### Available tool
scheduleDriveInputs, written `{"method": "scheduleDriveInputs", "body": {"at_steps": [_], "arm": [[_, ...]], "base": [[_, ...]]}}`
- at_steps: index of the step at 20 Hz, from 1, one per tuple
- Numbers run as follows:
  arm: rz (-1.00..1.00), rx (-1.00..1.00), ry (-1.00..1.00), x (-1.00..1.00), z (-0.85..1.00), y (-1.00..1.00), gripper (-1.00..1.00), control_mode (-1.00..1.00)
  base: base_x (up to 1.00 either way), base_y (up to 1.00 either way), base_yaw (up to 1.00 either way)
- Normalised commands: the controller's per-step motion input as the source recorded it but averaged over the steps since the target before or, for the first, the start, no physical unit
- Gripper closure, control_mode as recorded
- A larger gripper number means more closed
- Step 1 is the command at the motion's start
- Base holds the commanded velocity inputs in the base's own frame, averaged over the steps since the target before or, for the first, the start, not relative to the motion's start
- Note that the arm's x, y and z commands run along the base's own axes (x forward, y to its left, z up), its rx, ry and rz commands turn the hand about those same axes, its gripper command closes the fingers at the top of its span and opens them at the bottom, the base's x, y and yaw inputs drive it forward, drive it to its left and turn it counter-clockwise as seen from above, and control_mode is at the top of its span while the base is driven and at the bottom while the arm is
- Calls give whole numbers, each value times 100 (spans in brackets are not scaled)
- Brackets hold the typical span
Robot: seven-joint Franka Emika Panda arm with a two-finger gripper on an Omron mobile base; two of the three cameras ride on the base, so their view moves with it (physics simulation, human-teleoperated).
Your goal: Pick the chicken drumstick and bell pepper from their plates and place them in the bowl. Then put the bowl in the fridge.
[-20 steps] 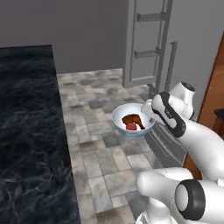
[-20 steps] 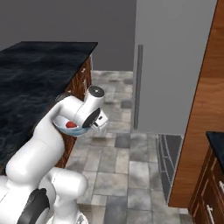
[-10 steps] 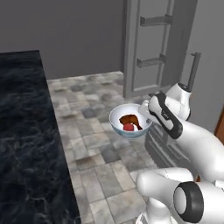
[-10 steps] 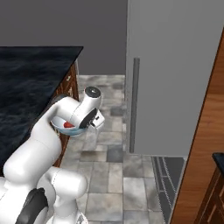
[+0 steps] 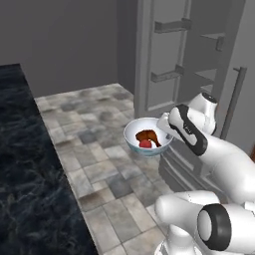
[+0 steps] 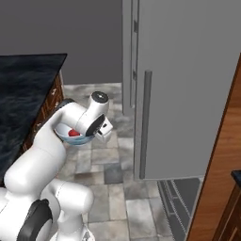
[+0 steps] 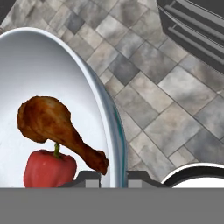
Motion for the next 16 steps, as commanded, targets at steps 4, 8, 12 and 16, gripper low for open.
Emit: {"method": "scheduleDriveInputs", "body": {"at_steps": [4, 8, 12, 16], "arm": [[0, 0, 0, 0, 0, 0, 100, 100], [0, 0, 0, 0, 0, 0, 100, 100], [0, 0, 0, 0, 0, 0, 100, 100], [0, 0, 0, 0, 0, 0, 100, 100]], "base": [[57, 49, -32], [64, 42, -32], [69, 41, -21], [73, 31, -25]]}}
